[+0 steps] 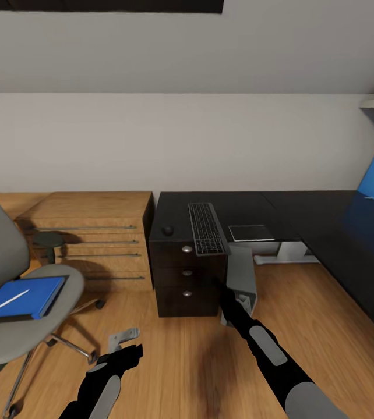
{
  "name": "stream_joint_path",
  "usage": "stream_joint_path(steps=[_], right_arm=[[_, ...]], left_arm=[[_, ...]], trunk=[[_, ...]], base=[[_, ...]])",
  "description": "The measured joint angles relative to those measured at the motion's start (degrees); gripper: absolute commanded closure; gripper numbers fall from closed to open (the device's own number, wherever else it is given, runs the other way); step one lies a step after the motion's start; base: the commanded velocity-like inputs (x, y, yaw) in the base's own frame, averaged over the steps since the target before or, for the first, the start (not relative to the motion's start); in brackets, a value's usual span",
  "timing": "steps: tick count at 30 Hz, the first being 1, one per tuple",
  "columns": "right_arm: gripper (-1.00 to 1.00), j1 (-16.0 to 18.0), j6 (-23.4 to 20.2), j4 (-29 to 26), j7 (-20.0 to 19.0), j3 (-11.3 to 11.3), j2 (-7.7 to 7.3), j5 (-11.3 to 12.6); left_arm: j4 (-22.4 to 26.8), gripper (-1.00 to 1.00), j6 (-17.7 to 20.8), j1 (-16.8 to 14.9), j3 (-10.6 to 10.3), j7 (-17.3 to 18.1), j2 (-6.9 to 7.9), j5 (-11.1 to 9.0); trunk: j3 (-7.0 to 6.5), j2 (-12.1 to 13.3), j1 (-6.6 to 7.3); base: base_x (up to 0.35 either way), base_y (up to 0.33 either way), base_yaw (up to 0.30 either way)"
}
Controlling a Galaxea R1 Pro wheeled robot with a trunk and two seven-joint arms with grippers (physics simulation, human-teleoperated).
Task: In the bedroom, organize the workspace by keeping the computer under the desk, ensuring the monitor is on the desk, placing the keyboard on the desk next to the monitor, placing the mouse on the desk next to the keyboard, moving the folder from the swivel chair onto the desk next to the mouse, stacking the notebook on top of the folder with the pen on top of the notebook, and positioning the swivel chair next to the desk.
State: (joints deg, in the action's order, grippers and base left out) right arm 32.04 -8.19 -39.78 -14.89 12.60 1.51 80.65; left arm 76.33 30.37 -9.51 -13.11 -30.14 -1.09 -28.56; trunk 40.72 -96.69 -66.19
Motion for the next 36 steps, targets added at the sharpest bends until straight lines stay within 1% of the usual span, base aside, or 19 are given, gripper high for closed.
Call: stream_joint_path(steps=[21,25,36], right_arm=[[-1.00,0.00,0.00,-0.01,0.09,0.00,0.00,-0.16],[-1.00,0.00,0.02,0.01,0.09,0.00,0.00,-0.19],[-1.00,0.00,0.04,0.02,0.13,0.00,0.00,-0.22]], left_arm=[[0.06,-1.00,-0.03,0.06,-0.08,0.12,0.11,0.00],[0.01,-1.00,0.04,0.06,-0.08,0.12,0.11,-0.02],[-0.02,-1.00,0.11,0.06,-0.08,0.12,0.11,-0.02]], trunk=[[0.00,0.00,0.02],[0.00,0.00,-0.01],[0.00,0.00,-0.02]], base=[[0.291,0.000,0.000],[0.102,0.000,0.000],[0.014,0.000,0.000]])
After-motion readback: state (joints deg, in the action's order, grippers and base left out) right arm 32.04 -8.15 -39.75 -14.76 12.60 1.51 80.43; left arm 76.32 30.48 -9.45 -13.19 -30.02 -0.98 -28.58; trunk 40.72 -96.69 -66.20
